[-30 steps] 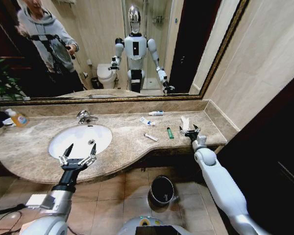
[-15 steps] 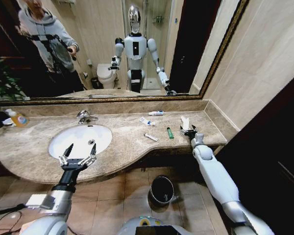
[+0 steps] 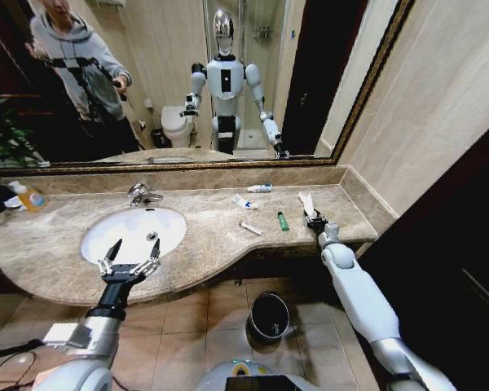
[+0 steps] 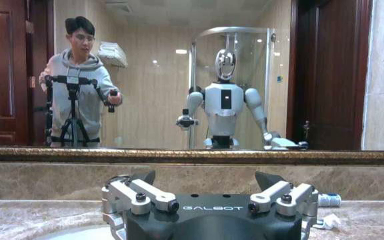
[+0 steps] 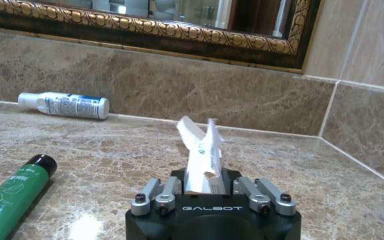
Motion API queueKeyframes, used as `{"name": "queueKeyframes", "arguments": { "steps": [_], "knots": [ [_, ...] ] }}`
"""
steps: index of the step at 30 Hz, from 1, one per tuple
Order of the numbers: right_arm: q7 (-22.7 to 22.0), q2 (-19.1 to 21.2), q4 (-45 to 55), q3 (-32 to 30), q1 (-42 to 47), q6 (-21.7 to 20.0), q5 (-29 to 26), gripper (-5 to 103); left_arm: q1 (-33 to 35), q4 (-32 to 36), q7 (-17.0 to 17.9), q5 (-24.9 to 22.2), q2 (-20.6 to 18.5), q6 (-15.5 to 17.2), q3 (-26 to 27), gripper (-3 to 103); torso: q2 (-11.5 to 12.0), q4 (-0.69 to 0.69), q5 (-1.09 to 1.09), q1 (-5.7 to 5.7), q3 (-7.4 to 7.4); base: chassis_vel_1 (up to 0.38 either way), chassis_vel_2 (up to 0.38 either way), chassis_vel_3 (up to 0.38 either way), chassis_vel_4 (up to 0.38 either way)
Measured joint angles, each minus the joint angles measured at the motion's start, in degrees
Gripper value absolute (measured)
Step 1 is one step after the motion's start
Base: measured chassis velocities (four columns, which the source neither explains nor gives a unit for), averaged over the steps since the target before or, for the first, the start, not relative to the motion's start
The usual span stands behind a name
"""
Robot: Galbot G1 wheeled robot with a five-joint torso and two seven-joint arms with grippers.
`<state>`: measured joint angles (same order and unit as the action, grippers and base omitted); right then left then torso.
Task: Pick up the trash from the sink and place it in the trash bin.
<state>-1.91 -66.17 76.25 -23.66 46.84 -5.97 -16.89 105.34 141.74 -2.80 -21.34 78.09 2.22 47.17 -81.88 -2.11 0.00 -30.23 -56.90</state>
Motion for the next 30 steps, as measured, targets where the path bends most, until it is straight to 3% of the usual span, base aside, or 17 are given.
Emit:
{"name": "queueKeyframes", "arguments": {
  "steps": [2,5,14,21,30],
  "knots": [
    [0.0,0.0,0.1,-0.1,0.1,0.0,0.0,35,0.0,0.0,0.0,0.0,0.0,0.0,0.0,100,0.0,0.0,0.0,0.0,0.0,0.0,0.0,0.0,0.0],
    [-0.1,0.0,0.5,-0.3,0.5,0.0,-0.2,24,0.0,0.0,0.0,0.0,0.0,0.0,0.0,100,0.0,0.0,0.0,0.0,0.0,0.0,0.0,0.0,0.0],
    [-0.3,0.4,1.9,-0.9,1.7,-0.3,-0.7,2,0.0,0.0,0.0,0.0,0.0,0.0,0.0,100,0.0,0.0,0.0,0.0,0.0,0.0,0.0,0.0,0.0],
    [-0.6,1.1,4.4,-1.6,3.4,-0.7,-1.5,0,0.0,0.0,0.0,0.0,0.0,0.0,0.0,100,0.0,0.0,0.01,0.0,0.0,0.0,0.0,0.0,0.0],
    [-1.4,3.3,15.7,-4.4,10.6,-1.6,-4.6,0,0.0,0.0,0.0,0.0,0.0,0.0,0.0,100,0.0,0.0,0.0,0.0,0.0,0.0,0.0,0.0,0.0]
  ]
}}
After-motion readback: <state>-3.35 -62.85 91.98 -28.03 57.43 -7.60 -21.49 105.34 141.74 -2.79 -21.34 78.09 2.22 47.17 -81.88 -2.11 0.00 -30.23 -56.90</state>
